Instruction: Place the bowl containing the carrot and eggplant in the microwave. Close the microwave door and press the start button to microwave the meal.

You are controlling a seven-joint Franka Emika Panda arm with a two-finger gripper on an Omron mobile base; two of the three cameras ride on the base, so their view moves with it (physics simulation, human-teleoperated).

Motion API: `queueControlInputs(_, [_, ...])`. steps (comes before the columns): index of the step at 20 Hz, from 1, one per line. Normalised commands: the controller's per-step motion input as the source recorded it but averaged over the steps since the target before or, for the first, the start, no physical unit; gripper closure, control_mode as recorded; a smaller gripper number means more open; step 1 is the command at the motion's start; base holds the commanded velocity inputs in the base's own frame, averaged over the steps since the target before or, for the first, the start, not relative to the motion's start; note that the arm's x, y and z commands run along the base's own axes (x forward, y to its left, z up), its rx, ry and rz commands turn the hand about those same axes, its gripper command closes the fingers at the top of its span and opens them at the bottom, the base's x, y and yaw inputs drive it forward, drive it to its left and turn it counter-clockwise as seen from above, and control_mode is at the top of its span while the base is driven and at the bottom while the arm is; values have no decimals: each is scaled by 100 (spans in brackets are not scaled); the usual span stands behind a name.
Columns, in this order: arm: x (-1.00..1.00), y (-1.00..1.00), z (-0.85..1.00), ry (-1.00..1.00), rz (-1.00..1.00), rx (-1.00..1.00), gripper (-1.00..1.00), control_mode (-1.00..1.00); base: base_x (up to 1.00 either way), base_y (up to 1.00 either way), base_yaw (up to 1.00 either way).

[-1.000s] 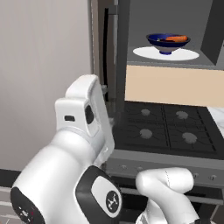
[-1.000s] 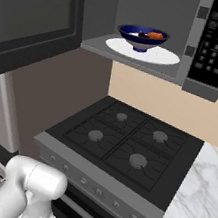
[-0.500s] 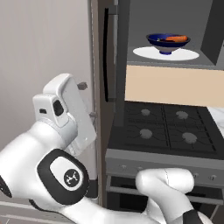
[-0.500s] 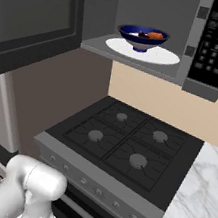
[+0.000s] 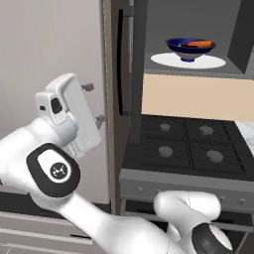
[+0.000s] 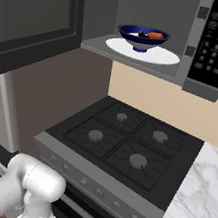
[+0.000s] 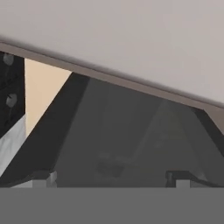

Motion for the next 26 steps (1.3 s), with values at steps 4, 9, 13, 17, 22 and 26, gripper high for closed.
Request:
queueControlInputs(4, [50, -4, 0, 0, -11, 0, -100, -100, 0, 0, 0])
queueControlInputs(9, [41, -16, 0, 0, -13, 0, -100, -100, 0, 0, 0])
queueControlInputs(13, [4, -68, 0, 0, -16, 1, -100, -100, 0, 0, 0])
queueControlInputs(17, [-7, -99, 0, -2, -18, 7, -100, -100, 0, 0, 0])
queueControlInputs(22, [-33, -100, 6, -10, -16, 12, -100, -100, 0, 0, 0])
queueControlInputs(26, [-38, -100, 16, -14, -14, 15, -100, -100, 0, 0, 0])
